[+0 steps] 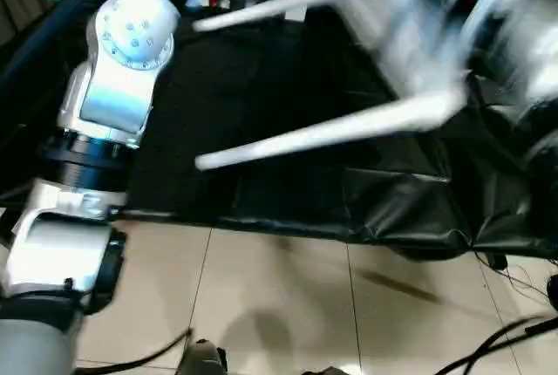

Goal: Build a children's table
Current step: Flip table

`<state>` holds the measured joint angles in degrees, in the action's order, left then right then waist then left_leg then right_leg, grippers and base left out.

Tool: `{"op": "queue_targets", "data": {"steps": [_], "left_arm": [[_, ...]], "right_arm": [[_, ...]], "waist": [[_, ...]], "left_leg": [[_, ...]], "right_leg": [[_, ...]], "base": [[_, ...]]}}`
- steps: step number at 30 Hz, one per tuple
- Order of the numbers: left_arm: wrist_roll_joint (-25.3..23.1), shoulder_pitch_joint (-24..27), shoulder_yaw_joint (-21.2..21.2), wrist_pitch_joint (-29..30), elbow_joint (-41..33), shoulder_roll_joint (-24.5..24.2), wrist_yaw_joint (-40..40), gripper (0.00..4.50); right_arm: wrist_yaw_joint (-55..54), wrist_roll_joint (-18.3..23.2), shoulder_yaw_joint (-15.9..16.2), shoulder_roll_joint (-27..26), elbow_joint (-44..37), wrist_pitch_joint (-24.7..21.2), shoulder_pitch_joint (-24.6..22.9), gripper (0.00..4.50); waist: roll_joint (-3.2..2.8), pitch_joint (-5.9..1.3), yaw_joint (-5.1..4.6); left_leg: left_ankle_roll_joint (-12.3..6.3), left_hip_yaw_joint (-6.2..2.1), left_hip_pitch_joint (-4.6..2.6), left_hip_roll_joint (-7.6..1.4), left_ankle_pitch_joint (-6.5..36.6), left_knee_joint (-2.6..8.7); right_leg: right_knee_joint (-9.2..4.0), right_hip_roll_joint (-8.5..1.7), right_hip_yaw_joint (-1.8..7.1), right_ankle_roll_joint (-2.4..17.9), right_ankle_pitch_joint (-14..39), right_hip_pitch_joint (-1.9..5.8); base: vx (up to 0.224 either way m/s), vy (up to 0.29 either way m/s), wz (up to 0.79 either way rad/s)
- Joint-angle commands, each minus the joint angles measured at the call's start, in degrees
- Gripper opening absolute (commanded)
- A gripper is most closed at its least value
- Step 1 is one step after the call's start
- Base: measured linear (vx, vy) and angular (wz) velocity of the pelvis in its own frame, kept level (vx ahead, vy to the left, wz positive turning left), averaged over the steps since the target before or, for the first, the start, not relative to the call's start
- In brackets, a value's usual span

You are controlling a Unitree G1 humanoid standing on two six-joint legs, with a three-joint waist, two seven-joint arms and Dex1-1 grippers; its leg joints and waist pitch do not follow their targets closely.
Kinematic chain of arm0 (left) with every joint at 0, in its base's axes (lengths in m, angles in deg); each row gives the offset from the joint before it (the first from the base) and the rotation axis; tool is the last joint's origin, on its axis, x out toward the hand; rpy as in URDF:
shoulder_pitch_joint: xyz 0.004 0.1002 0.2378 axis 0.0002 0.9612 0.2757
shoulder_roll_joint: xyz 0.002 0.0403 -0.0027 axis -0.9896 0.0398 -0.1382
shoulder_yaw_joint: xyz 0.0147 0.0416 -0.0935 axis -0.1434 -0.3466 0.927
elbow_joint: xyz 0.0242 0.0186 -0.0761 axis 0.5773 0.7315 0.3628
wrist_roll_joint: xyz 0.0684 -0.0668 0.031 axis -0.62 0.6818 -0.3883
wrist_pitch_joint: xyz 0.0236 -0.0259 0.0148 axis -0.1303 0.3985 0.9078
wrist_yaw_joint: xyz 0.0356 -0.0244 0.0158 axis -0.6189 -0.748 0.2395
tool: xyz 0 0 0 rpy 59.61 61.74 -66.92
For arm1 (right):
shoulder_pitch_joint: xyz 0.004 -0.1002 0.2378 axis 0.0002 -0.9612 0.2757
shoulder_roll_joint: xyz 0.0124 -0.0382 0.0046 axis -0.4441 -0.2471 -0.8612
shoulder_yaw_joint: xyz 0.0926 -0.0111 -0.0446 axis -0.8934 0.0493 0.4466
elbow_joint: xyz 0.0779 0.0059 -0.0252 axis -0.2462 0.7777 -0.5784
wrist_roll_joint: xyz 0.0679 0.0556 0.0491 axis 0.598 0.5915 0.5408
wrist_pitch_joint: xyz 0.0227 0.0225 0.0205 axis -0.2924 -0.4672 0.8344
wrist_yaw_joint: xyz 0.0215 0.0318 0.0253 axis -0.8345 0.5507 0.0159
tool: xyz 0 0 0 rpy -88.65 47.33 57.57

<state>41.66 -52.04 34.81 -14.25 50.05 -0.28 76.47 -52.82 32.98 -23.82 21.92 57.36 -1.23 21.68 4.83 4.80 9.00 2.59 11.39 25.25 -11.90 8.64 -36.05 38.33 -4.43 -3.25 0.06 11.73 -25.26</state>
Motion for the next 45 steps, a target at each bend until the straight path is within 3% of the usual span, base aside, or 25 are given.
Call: {"op": "queue_targets", "data": {"steps": [1, 2, 8, 12, 16, 18, 20, 22, 23, 24, 26, 28, 29, 34, 37, 43, 44, 45], "left_arm": [[5.11, -1.53, 3.1, 3.76, 1.65, 2.29, 1.46, 2.66], [6.96, -1.45, 4.4, 5.9, 1.59, 3.64, 1.65, 2.65], [10.55, 0.05, 7.91, 11.56, 2.79, 7.2, 4.19, 2.5], [11.03, 1.17, 9.74, 13.58, 3.53, 8.28, 6.67, 2.36], [10.89, 3.33, 11.27, 16.02, 3.55, 9.08, 9.96, 2.22], [10.83, 4.9, 12.02, 16.47, 3.51, 9.37, 11.36, 2.14], [10.61, 6.36, 12.18, 16.95, 3.28, 9.25, 11.7, 2.06], [10.57, 6.78, 12.22, 17.14, 3.23, 9.17, 11.84, 1.99], [10.52, 7.96, 12.46, 16.64, 3.61, 8.73, 12.16, 1.95], [10.55, 8.65, 12.65, 16.05, 4.1, 8.29, 12.18, 1.95], [10.66, 9.67, 12.86, 15.39, 4.61, 7.67, 12.0, 1.87], [10.96, 10.41, 13.11, 14.69, 4.99, 7.34, 11.77, 1.82], [11.09, 11.03, 12.88, 14.05, 5.28, 7.06, 10.91, 1.8], [12.0, 13.44, 11.84, 10.27, 7.36, 6.32, 7.33, 1.7], [12.32, 13.53, 11.82, 9.36, 8.49, 6.01, 6.99, 1.65], [11.26, 12.86, 11.89, 6.34, 14.26, 3.42, 7.28, 1.64], [11.36, 12.99, 11.96, 6.02, 14.62, 3.27, 7.37, 1.63], [11.36, 12.99, 11.96, 6.02, 14.62, 3.27, 7.37, 1.63]], "right_arm": [[8.6, -4.86, 5.42, -0.41, -2.3, 6.84, 3.53, 1.95], [8.65, -7.41, 7.52, 0.0, -1.31, 6.89, 5.87, 1.95], [8.4, -15.0, 14.09, -0.87, 1.46, 7.5, 12.14, 1.95], [6.56, -18.23, 16.73, -2.26, 2.59, 8.59, 14.29, 1.95], [2.57, -21.56, 19.58, -4.99, 3.63, 10.71, 16.03, 1.95], [0.86, -22.06, 19.85, -6.83, 3.88, 11.47, 16.7, 1.95], [-0.4, -22.37, 19.91, -8.2, 4.2, 11.92, 17.28, 1.95], [-0.54, -22.4, 19.83, -8.58, 4.33, 12.03, 17.44, 1.95], [-1.53, -22.72, 19.93, -9.49, 4.47, 12.9, 17.7, 1.95], [-1.91, -22.87, 20.0, -9.95, 4.54, 13.37, 17.8, 1.95], [-2.46, -22.88, 19.91, -10.51, 4.76, 13.94, 17.95, 2.5], [-3.07, -22.81, 19.67, -10.83, 4.98, 14.34, 18.04, 2.65], [-3.12, -22.75, 19.54, -11.0, 5.04, 14.45, 18.04, 2.72], [-2.44, -22.73, 18.87, -11.73, 5.24, 15.46, 17.61, 3.11], [-2.02, -22.16, 18.33, -11.87, 5.19, 16.06, 17.35, 3.42], [-2.29, -21.04, 17.63, -11.89, 4.04, 23.54, 14.89, 3.93], [-2.95, -20.35, 17.06, -11.91, 3.47, 25.57, 14.09, 3.98], [-2.95, -20.35, 17.06, -11.91, 3.47, 25.57, 14.09, 4.0]], "waist": [[-0.17, -5.31, -0.41], [-0.08, -5.26, -0.64], [-0.22, -4.92, -1.11], [-0.16, -4.98, -1.64], [-0.46, -4.98, -2.41], [-0.57, -5.01, -3.01], [0.02, -5.03, -3.18], [-0.48, -4.94, -3.12], [-0.15, -4.97, -3.14], [-0.37, -4.9, -3.01], [-0.26, -4.85, -2.96], [-0.18, -4.84, -2.93], [0.11, -4.84, -3.03], [0.22, -4.97, -2.94], [0.28, -5.05, -2.76], [0.55, -4.82, -3.01], [0.26, -4.88, -3.0], [0.33, -4.93, -3.0]], "left_leg": [[0.16, -0.44, -2.48, -1.16, 8.56, 2.69], [1.26, -0.56, -2.46, -1.21, 10.51, 2.74], [2.65, -0.89, -2.28, -1.26, 14.5, 3.05], [2.18, -0.92, -1.98, -1.15, 13.59, 2.98], [2.11, -1.04, -2.01, -1.21, 13.81, 3.09], [2.02, -1.15, -2.09, -1.33, 13.75, 3.18], [1.72, -1.03, -2.24, -1.38, 13.78, 3.16], [1.89, -1.08, -2.55, -1.48, 14.46, 3.25], [1.95, -1.03, -2.61, -1.53, 14.59, 3.26], [2.42, -1.12, -2.74, -1.61, 15.11, 3.42], [3.83, -1.25, -3.04, -1.73, 17.1, 3.71], [4.88, -1.25, -3.3, -1.77, 19.24, 3.82], [5.01, -1.37, -3.0, -1.69, 19.49, 3.9], [4.94, -1.26, -3.05, -1.61, 16.1, 3.77], [3.99, -1.16, -2.98, -1.52, 13.26, 3.55], [4.85, -1.32, -2.94, -1.63, 16.52, 3.87], [5.09, -1.37, -3.09, -1.65, 16.78, 3.85], [5.06, -1.34, -3.12, -1.65, 16.44, 3.84]], "right_leg": [[-3.3, -2.74, 2.06, 14.4, 0.52, 3.26], [-3.39, -2.75, 2.04, 13.74, 2.54, 3.13], [-3.84, -2.96, 2.1, 11.37, 6.56, 2.95], [-3.65, -2.8, 2.12, 11.24, 4.47, 3.06], [-3.63, -2.85, 2.12, 11.2, 4.26, 3.0], [-3.53, -2.83, 2.14, 11.3, 3.48, 3.03], [-3.59, -2.82, 2.16, 11.2, 3.75, 2.95], [-3.7, -2.81, 2.22, 11.0, 4.37, 2.71], [-3.73, -2.8, 2.23, 10.94, 4.33, 2.66], [-3.67, -2.79, 2.19, 10.85, 4.5, 2.54], [-3.68, -2.77, 2.12, 10.25, 5.23, 2.31], [-3.79, -2.83, 2.14, 9.89, 5.46, 2.09], [-3.7, -2.92, 2.14, 9.48, 5.51, 2.28], [-3.21, -2.79, 2.16, 10.11, 0.51, 2.55], [-2.89, -2.78, 2.16, 10.76, -3.31, 2.83], [-3.32, -3.12, 2.2, 10.11, 1.51, 2.84], [-3.28, -3.16, 2.21, 10.13, 1.66, 2.8], [-3.31, -3.18, 2.21, 10.18, 1.14, 2.8]], "base": [[0.0, 0.0, 0.0], [0.0, 0.0, 0.0], [0.0, 0.0, 0.0], [0.0, 0.0, 0.0], [0.0, 0.0, 0.0], [0.0, 0.0, 0.0], [0.0, 0.0, 0.0], [0.0, 0.0, 0.0], [0.0, 0.0, 0.0], [0.0, 0.0, 0.0], [0.0, 0.0, 0.0], [0.0, 0.0, 0.0], [0.0, 0.0, 0.0], [0.0, 0.0, 0.0], [0.0, 0.0, 0.0], [0.0, 0.0, 0.0], [0.0, 0.0, 0.0], [0.0, 0.0, 0.0]]}}
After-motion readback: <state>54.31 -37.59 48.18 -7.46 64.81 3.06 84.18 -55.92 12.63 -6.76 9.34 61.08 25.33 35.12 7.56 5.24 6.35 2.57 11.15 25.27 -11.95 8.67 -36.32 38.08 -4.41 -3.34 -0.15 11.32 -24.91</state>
